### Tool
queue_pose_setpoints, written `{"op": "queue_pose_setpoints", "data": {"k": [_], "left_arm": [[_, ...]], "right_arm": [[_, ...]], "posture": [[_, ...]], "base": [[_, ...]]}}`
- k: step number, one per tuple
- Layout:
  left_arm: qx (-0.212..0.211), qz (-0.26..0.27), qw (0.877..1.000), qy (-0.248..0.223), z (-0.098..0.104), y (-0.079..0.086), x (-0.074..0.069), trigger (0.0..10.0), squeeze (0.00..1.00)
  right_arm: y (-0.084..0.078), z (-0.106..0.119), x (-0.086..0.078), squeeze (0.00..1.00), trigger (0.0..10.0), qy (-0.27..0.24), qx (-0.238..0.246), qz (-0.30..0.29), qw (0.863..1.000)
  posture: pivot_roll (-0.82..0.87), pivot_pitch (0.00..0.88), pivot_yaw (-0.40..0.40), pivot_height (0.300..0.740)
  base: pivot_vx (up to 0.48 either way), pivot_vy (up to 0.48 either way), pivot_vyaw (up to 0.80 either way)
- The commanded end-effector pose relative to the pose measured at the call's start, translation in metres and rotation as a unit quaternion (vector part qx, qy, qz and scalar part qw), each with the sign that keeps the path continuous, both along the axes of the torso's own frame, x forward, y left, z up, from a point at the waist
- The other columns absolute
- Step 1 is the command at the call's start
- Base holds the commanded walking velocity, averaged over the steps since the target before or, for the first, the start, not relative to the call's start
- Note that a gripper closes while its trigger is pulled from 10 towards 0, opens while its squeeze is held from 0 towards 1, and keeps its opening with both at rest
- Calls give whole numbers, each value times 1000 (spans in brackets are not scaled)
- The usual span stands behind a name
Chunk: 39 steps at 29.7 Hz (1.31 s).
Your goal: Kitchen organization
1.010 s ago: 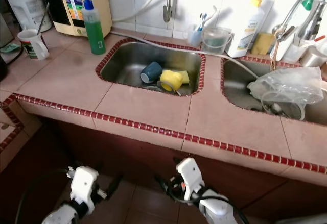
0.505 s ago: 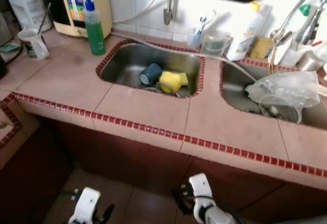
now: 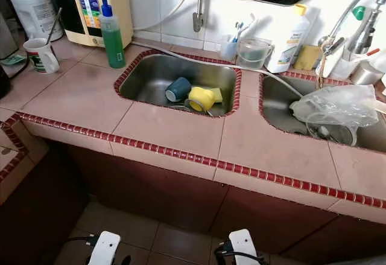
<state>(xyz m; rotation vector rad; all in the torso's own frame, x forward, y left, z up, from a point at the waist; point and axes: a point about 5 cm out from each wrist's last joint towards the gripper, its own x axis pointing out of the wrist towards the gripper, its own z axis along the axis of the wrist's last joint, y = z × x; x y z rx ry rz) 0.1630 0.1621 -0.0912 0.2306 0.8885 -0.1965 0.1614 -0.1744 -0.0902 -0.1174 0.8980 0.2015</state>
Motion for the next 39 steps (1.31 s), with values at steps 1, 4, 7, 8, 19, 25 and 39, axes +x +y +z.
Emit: {"op": "queue_pose_setpoints", "data": {"k": [1, 4, 7, 8, 19, 25, 39], "left_arm": [[14, -18, 1000, 8, -1, -3, 0, 10000, 0], [10, -34, 999, 6, 1, -11, 5, 10000, 0], [12, -48, 999, 2, 2, -14, 8, 10000, 0], [11, -47, 999, 3, 2, -14, 9, 10000, 0], [11, -46, 999, 7, 2, -16, 9, 10000, 0], [10, -41, 999, 13, 1, -14, 7, 10000, 0], [-10, -14, 1000, 23, -2, -10, 1, 10000, 0]], "right_arm": [[1, -1, -2, 0, 10000, 7, -6, -5, 1000], [4, -1, -1, 0, 10000, 4, 0, -21, 1000], [6, -1, 0, 0, 10000, 2, -1, -29, 1000], [6, -1, 0, 0, 10000, 3, -1, -31, 1000], [4, -5, -6, 0, 10000, 27, -24, -19, 999], [4, -7, -10, 0, 10000, 37, -33, -1, 999], [-4, -10, -19, 0, 10000, 47, -44, 0, 998]], "posture": [[-28, 0, -20, 740], [-41, 0, -6, 740], [-53, 0, 8, 740], [-53, 0, 9, 740], [-56, 0, 9, 740], [-51, 0, -4, 740], [-51, 0, -1, 740]], "base": [[0, 0, 0], [0, 0, 0], [0, 0, 0], [0, 0, 0], [0, 0, 0], [0, 0, 0], [0, -156, 0]]}}
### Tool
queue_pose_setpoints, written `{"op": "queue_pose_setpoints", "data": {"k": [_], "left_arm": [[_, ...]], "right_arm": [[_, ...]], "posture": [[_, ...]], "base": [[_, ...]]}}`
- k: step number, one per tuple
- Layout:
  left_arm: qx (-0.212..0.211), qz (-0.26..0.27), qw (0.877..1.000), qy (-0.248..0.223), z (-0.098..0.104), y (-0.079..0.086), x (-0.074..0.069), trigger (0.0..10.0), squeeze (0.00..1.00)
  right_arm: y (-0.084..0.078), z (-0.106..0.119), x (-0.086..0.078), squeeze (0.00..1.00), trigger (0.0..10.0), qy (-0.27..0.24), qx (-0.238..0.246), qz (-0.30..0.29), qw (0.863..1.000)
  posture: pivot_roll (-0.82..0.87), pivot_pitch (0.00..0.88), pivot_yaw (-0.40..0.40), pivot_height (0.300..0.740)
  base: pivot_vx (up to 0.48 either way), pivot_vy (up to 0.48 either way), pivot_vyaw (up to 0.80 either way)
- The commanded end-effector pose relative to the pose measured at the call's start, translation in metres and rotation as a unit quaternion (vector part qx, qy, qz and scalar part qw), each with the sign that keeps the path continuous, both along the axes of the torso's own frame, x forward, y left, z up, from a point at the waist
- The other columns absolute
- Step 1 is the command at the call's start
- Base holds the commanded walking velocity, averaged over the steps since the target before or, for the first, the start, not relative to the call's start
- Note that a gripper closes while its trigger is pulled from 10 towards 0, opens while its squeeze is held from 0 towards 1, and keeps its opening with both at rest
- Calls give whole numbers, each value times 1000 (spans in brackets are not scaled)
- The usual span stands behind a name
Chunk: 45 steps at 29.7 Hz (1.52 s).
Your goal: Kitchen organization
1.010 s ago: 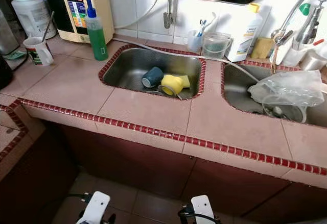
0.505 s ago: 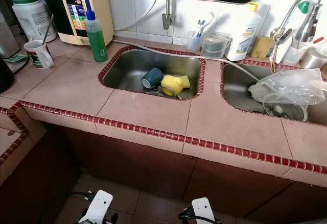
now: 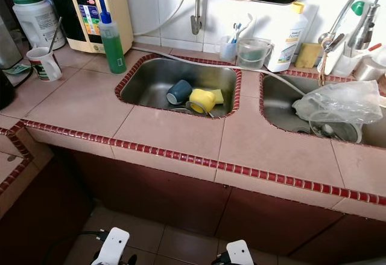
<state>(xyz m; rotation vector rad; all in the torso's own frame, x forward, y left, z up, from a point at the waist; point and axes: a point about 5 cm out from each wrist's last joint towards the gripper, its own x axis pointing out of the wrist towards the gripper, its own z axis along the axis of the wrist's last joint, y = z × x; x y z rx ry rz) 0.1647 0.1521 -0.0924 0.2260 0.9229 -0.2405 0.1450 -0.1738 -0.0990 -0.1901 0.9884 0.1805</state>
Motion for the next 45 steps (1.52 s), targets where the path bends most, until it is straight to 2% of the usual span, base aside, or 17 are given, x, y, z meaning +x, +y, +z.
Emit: {"op": "queue_pose_setpoints", "data": {"k": [1, 29, 36, 45], "left_arm": [[-2, 3, 1000, 3, -1, 0, -1, 10000, 0], [-9, 11, 1000, -3, 3, 2, 7, 10000, 0], [-8, 12, 1000, -4, 3, 2, 7, 10000, 0], [-11, 12, 1000, -7, 4, 2, 9, 10000, 0]], "right_arm": [[-4, -1, -3, 0, 10000, 5, -4, -6, 1000], [-12, -1, -5, 0, 10000, 7, -6, -22, 1000], [-13, -1, -5, 0, 10000, 6, -7, -26, 1000], [-17, 1, -3, 0, 10000, 2, -11, -25, 1000]], "posture": [[-51, 0, -1, 740], [-65, 0, -5, 740], [-68, 0, -7, 740], [-70, 0, -8, 740]], "base": [[0, -274, 0], [0, -325, 0], [0, -327, -687], [0, -327, 0]]}}
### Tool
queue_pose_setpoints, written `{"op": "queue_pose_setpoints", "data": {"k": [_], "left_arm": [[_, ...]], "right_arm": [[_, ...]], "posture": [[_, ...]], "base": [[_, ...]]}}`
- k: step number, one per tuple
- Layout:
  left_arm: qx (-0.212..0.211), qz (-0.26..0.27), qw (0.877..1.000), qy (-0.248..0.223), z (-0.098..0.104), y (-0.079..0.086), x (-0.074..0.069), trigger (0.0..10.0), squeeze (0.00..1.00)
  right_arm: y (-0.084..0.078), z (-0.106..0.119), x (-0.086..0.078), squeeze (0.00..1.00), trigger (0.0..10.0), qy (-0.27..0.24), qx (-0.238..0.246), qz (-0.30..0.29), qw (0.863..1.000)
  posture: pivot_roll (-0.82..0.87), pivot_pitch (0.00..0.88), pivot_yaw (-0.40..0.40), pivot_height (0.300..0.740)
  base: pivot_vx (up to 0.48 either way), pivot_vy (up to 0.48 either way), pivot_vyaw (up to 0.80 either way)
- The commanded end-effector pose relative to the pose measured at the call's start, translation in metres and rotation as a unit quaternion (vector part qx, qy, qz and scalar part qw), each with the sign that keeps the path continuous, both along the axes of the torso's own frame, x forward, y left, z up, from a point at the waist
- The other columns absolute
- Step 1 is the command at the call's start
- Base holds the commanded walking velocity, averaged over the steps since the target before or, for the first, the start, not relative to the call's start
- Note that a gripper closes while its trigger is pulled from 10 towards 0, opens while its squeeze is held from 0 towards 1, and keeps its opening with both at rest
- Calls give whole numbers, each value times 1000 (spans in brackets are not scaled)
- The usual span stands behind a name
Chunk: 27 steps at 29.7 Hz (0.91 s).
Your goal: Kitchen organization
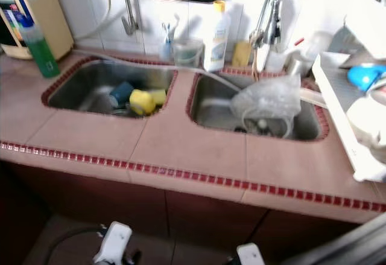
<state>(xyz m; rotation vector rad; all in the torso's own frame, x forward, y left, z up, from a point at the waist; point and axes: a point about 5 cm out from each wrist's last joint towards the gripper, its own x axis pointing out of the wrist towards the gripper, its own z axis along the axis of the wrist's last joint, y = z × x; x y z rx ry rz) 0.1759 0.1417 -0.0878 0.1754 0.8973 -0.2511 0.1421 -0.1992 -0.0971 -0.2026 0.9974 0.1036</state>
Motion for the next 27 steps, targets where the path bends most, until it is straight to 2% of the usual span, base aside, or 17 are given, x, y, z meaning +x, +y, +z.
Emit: {"op": "queue_pose_setpoints", "data": {"k": [1, 4, 12, 27], "left_arm": [[15, 7, 1000, 3, -1, 12, -2, 10000, 0], [15, 5, 1000, 2, 0, 12, -1, 10000, 0], [17, 10, 1000, 2, 0, 12, 0, 10000, 0], [23, 11, 1000, 10, -2, 14, -3, 10000, 0]], "right_arm": [[9, -1, 0, 0, 10000, 2, 12, 4, 1000], [9, -1, 1, 0, 10000, 2, 11, 5, 1000], [10, 0, 3, 0, 10000, -2, 12, 11, 1000], [10, 0, 4, 0, 10000, 3, 9, 11, 1000]], "posture": [[-71, 0, -9, 740], [-70, 0, -11, 740], [-65, 0, -11, 740], [-58, 0, -13, 740]], "base": [[0, -326, 0], [0, -320, 0], [0, 0, -117], [0, 0, -592]]}}
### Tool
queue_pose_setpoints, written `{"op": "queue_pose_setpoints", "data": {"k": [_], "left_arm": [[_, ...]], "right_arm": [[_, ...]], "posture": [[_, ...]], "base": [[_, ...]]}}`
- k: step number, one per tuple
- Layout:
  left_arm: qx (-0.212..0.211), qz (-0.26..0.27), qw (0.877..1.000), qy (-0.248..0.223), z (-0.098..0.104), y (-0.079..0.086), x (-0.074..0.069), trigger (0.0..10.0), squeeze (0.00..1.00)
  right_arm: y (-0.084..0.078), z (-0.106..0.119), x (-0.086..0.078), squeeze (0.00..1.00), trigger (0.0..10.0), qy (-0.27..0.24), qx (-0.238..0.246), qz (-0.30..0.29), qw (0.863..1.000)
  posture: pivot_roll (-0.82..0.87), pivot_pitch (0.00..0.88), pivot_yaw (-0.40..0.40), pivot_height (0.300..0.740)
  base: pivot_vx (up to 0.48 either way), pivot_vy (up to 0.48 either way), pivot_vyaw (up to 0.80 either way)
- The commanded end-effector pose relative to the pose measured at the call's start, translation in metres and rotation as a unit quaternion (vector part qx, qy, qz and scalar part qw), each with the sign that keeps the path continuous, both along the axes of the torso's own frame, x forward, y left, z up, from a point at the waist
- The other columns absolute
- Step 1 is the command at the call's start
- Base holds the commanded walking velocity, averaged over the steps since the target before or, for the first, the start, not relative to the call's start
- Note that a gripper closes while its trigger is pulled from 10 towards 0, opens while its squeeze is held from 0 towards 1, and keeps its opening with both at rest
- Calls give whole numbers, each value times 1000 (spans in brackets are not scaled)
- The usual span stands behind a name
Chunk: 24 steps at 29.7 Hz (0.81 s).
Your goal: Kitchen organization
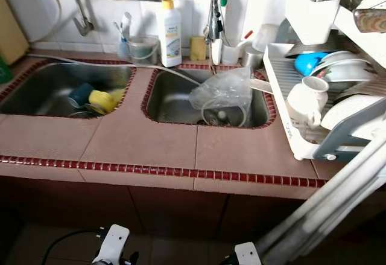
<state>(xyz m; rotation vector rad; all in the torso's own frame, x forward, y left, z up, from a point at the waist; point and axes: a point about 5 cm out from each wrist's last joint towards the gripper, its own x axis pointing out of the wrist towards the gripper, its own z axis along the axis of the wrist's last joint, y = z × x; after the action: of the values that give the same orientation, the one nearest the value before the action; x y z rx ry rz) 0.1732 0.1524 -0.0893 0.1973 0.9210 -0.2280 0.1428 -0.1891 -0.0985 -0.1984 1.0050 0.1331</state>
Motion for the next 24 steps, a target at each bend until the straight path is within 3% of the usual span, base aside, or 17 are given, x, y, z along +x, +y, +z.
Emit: {"op": "queue_pose_setpoints", "data": {"k": [1, 8, 11, 20, 24], "left_arm": [[8, 5, 1000, 1, 0, 3, 0, 10000, 0], [11, -6, 1000, 4, -1, 3, -1, 10000, 0], [8, -8, 1000, 6, -1, 3, -2, 10000, 0], [7, -12, 1000, 10, -3, 2, -6, 10000, 0], [8, -10, 1000, 11, -3, 2, -6, 10000, 0]], "right_arm": [[0, 1, 3, 0, 10000, -3, -2, 3, 1000], [1, 2, 4, 0, 10000, -7, -2, 6, 1000], [1, 2, 5, 0, 10000, -9, -4, 12, 1000], [0, 2, 3, 0, 10000, -8, -4, 14, 1000], [0, 1, 3, 0, 10000, -8, -5, 14, 1000]], "posture": [[-59, 0, -12, 740], [-59, 0, -11, 740], [-58, 0, -12, 740], [-57, 0, -11, 740], [-58, 0, -10, 740]], "base": [[0, 0, -581], [0, 0, -573], [0, 0, 0], [-315, 0, 0], [0, 0, 0]]}}
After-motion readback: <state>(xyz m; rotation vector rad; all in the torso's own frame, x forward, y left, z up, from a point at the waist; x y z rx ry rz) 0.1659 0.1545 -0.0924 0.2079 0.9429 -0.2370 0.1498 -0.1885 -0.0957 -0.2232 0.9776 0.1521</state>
